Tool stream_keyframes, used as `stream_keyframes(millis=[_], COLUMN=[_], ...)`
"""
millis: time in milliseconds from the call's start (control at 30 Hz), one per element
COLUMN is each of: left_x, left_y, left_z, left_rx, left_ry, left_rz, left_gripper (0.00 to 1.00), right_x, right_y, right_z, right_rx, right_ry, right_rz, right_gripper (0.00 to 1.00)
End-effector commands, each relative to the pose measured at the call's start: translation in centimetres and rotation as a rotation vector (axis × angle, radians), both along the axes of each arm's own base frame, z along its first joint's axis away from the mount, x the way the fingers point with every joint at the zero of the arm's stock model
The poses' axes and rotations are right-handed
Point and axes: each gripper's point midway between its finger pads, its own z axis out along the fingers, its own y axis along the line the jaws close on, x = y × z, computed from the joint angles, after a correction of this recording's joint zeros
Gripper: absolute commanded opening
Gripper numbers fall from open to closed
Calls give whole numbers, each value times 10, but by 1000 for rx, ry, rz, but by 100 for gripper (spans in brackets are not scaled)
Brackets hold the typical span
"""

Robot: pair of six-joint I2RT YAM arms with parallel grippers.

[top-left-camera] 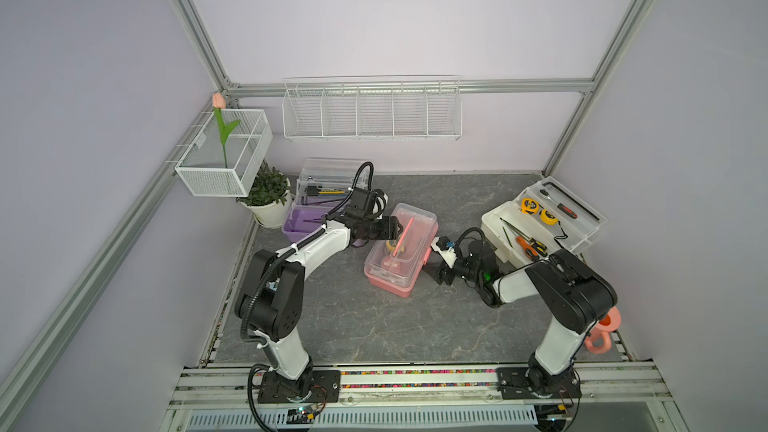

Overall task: Close toolboxes
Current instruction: Fasten the toolbox latch on the toolbox.

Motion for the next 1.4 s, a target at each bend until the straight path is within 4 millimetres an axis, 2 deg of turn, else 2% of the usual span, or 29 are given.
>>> stream_keyframes(millis=[0,67,267,567,700,933,1233,1367], left_x=[-51,-51,-52,-49,-50,-51,-52,-53], left_y=[12,13,14,14,12,13,11,11], left_z=[-73,-73,-71,-73,-74,-71,-72,-72], left_rx=[136,139,148,152,142,134,124,122], left_ry=[265,263,260,262,268,261,263,265], left_rz=[-49,-48,-51,-45,-49,-48,-51,-51], left_gripper=[69,69,69,69,69,69,69,69], right_x=[4,4,-2,-15,-15,-10,-5,-7], right_y=[14,15,6,-11,-8,-2,5,3], right_z=[27,28,25,28,35,21,14,18], right_rx=[74,76,62,33,10,-80,-134,-129], right_ry=[-71,-73,-67,-57,-48,26,54,44], right_rz=[53,52,17,-28,-8,18,28,22], right_gripper=[56,48,42,42,42,41,41,44])
